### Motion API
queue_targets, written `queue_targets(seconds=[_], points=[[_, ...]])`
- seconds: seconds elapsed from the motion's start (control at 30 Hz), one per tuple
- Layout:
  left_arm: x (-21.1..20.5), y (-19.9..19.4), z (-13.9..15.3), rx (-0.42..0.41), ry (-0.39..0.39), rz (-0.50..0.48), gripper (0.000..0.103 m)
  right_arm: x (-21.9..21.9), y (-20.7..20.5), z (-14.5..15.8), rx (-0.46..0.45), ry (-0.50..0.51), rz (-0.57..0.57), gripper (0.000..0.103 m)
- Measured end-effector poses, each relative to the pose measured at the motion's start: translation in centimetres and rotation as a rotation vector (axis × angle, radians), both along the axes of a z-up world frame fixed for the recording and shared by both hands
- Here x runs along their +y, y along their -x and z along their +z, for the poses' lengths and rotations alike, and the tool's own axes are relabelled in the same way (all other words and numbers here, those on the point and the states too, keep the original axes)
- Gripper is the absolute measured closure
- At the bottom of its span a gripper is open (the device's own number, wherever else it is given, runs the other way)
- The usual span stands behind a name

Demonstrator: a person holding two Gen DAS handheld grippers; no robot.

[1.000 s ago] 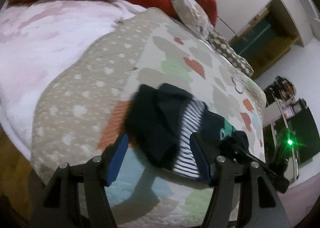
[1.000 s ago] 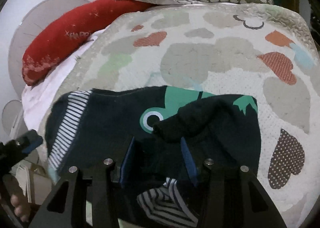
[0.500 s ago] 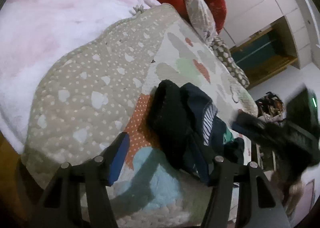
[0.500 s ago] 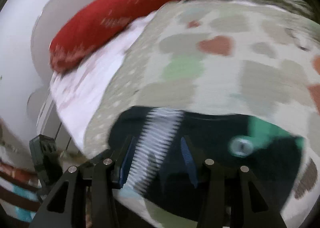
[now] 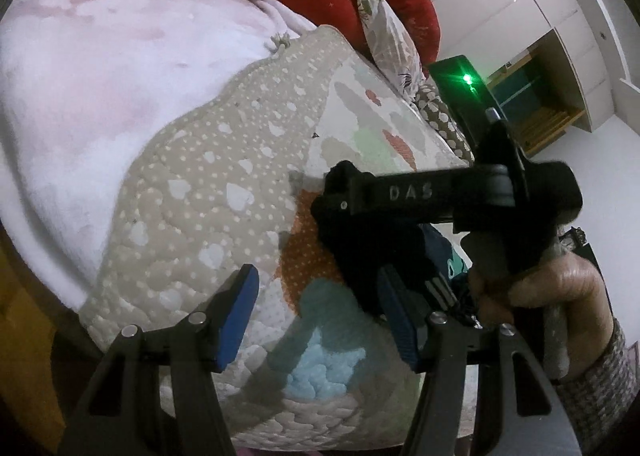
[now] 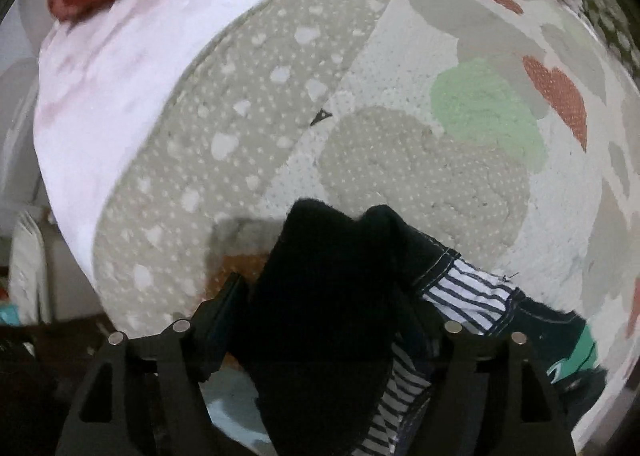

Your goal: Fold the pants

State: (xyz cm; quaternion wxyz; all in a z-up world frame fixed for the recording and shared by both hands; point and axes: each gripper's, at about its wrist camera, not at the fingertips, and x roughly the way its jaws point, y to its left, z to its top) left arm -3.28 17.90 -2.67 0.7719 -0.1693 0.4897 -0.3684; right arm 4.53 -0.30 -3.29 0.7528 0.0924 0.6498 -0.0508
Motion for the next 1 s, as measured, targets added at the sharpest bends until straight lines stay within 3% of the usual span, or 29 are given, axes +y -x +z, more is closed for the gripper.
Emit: queue_targets(seconds=[0.07,0.17,0.27,0.3,0.4,0.43,0.77,0.9,1.0], points=[[-0.6,0.3,0.1,-0.002,0.004,-0.018,0.041,0.3,0.6,0.3,-0.015,0.041,0.012,0.054],[-2.0,1.1,0.1,-0.01,0.019,-0.066,0.037,0.4,1.5,1.0,-0.051,0.059,0.016,0.064],[-3.8,2.0,0.0,-0.045,-0.011,-0.1,0.037,0.3,2.5,1.7,-0.084,0.041,0.004,0.067],[-4.5,2.2,-0.2,-0.058,-0.037,-0.105,0.041,0.1,2.9,2.1,-0.099,0.024,-0.006,0.067],[-6.2,2.3,-0.6,-0.038,-0.07,-0.153,0.078,-0.8,4.1,3.1,-0.141,-0.023,-0.039,0.067],[-6.7,2.4,-0.5,-0.027,-0.071,-0.169,0.082,-1.3,4.6,3.5,-0.158,-0.04,-0.052,0.067],[-9.8,6.1,4.4,-0.099,-0.042,-0.283,0.081,-8.7,13.0,8.1,-0.395,-0.233,-0.245,0.067],[-11.1,7.2,5.8,-0.109,-0.04,-0.314,0.07,-13.5,17.8,8.1,-0.492,-0.327,-0.362,0.067],[-12.2,7.1,5.8,-0.098,-0.07,-0.307,0.069,-17.2,22.1,7.0,-0.535,-0.385,-0.478,0.067]])
